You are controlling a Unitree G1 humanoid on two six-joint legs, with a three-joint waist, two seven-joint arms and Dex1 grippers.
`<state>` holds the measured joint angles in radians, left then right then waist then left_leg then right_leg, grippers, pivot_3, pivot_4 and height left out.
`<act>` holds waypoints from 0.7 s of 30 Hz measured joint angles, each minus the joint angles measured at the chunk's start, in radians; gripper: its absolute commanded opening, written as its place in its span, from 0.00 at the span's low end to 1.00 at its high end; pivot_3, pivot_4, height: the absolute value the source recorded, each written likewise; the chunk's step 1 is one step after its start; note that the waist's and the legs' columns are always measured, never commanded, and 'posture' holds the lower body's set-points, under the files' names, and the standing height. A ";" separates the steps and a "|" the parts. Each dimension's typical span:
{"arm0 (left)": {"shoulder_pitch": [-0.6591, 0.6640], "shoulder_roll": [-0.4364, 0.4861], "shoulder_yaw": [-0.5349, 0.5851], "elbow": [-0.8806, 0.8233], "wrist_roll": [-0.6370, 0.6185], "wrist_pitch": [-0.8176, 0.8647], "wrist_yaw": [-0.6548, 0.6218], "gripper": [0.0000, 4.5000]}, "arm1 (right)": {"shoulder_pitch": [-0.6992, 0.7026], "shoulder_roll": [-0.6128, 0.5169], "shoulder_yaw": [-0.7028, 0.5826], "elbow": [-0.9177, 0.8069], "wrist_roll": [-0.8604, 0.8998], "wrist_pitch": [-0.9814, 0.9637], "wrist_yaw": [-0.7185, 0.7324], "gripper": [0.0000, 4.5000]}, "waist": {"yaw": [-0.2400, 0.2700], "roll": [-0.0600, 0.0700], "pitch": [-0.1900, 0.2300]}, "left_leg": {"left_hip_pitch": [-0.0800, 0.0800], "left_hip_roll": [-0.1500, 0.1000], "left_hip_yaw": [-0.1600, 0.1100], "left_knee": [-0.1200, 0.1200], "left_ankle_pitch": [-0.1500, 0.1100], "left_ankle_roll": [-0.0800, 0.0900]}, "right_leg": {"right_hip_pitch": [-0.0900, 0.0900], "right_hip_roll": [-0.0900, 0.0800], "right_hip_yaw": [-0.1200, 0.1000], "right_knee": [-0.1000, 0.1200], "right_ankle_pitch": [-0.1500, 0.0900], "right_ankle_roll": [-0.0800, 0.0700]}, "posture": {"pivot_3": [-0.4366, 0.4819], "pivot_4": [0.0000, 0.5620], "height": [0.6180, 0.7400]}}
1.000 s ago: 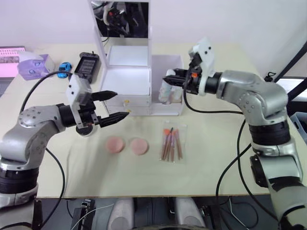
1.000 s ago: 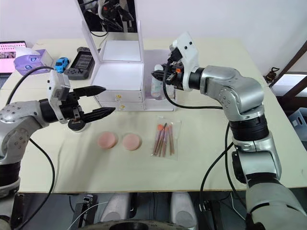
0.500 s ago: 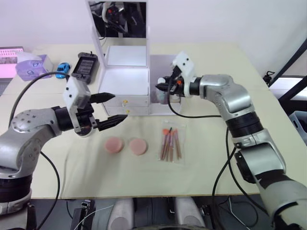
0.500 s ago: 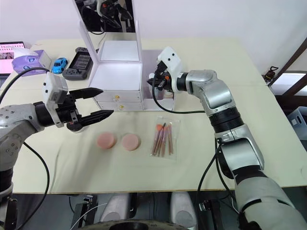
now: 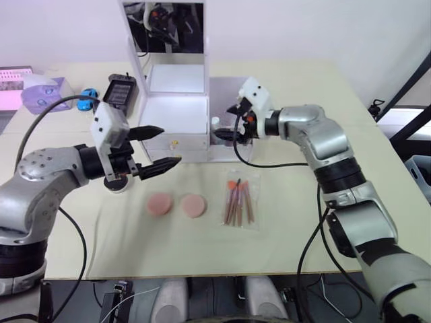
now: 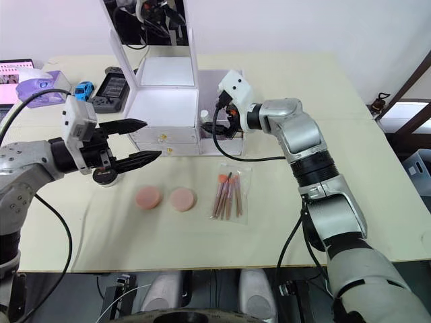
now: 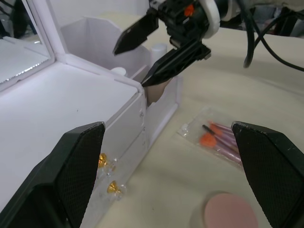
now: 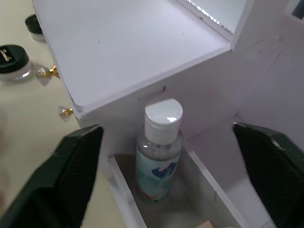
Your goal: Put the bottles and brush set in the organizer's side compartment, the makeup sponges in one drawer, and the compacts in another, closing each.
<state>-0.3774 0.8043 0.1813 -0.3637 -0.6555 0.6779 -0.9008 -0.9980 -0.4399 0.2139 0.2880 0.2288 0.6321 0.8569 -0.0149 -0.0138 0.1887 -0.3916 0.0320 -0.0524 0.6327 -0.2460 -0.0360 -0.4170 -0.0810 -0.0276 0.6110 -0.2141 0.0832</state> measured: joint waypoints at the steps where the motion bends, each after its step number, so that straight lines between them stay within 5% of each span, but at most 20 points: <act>1: -0.005 0.000 -0.002 0.010 0.003 -0.005 -0.006 1.00 | 0.000 -0.010 -0.014 -0.019 0.013 0.016 0.009 0.99 | 0.001 0.000 0.000 | 0.000 0.000 0.000 0.000 0.000 -0.001 | 0.000 0.000 0.000 0.001 0.000 0.000 | 0.48 0.27 1.00; 11: -0.030 0.000 -0.002 0.128 0.036 -0.081 -0.062 1.00 | 0.041 -0.201 -0.182 -0.187 0.119 0.101 0.096 0.99 | 0.002 0.000 0.000 | 0.000 0.000 0.000 0.000 0.001 -0.001 | -0.001 0.000 0.000 0.001 -0.001 0.000 | 0.48 0.27 1.00; 21: 0.027 0.164 0.134 0.556 0.112 -0.303 -0.247 1.00 | 0.486 -0.452 -0.455 -0.223 0.183 -0.035 0.223 0.99 | -0.003 0.000 0.000 | 0.000 0.000 0.002 -0.002 0.001 -0.001 | -0.003 0.000 0.001 0.001 -0.002 -0.001 | 0.48 0.27 1.00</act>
<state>-0.3503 0.9687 0.3153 0.1928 -0.5431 0.3750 -1.1480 -0.5125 -0.8915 -0.2410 0.0653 0.4117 0.5973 1.0800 -0.0181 -0.0143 0.1886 -0.3914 0.0322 -0.0506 0.6311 -0.2453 -0.0370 -0.4196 -0.0813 -0.0271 0.6120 -0.2161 0.0823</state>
